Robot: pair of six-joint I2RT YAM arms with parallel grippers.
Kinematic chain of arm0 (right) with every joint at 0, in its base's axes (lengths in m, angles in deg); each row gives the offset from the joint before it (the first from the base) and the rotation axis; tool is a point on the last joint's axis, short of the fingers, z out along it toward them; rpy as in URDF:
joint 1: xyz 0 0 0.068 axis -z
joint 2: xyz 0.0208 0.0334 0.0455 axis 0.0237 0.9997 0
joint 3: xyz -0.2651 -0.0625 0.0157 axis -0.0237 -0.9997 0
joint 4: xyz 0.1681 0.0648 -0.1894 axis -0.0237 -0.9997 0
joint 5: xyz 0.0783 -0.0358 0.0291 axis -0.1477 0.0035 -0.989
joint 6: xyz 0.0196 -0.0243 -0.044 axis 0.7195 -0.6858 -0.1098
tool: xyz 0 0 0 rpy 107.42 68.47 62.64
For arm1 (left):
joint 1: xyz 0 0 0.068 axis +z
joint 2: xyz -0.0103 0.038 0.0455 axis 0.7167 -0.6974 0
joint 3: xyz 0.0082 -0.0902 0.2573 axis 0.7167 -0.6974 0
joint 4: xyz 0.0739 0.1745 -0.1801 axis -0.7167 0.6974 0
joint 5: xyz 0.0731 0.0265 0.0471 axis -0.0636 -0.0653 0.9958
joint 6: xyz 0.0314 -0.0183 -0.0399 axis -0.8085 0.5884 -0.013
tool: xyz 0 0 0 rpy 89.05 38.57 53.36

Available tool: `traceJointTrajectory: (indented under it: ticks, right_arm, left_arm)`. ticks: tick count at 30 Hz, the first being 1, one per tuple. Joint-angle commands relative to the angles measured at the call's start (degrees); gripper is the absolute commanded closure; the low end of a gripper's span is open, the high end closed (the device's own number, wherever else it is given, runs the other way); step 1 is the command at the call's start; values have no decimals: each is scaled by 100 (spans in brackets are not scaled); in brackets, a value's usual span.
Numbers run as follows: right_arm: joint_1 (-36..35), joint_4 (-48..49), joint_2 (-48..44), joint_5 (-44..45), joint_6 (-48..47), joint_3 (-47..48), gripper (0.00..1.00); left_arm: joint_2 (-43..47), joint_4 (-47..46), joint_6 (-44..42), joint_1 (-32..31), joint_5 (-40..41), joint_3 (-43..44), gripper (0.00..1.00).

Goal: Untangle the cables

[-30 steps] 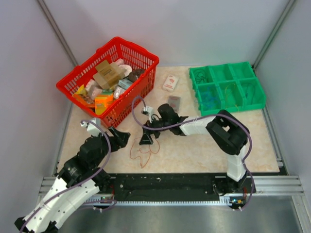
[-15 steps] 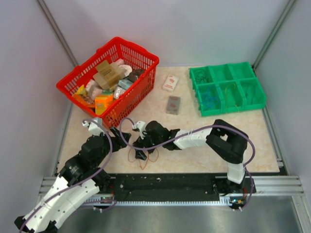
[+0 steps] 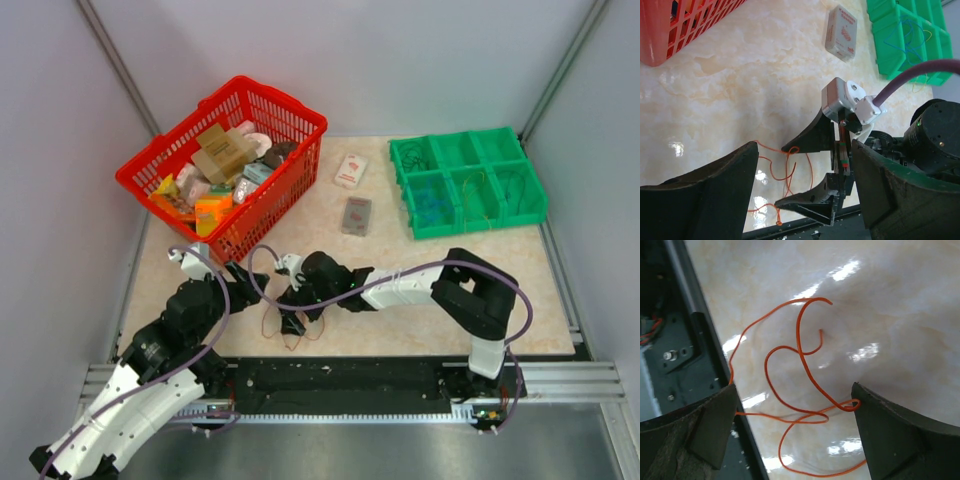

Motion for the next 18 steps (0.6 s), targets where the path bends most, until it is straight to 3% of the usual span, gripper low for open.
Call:
traceJointTrajectory:
  ticks: [1, 7, 13, 18]
  right_arm:
    - [252, 559, 1, -1473, 691, -23, 5]
    - [446, 1018, 231, -2011, 1062, -120, 6]
    - [69, 351, 38, -362, 447, -102, 5]
    - [-81, 472, 46, -428, 516, -163, 6]
  left_arm:
    - [-59, -150, 2, -17, -54, 18, 21]
    - [-15, -124, -42, -8, -63, 18, 21]
    - [81, -98, 2, -17, -27, -52, 21]
    - [90, -89, 46, -8, -10, -96, 21]
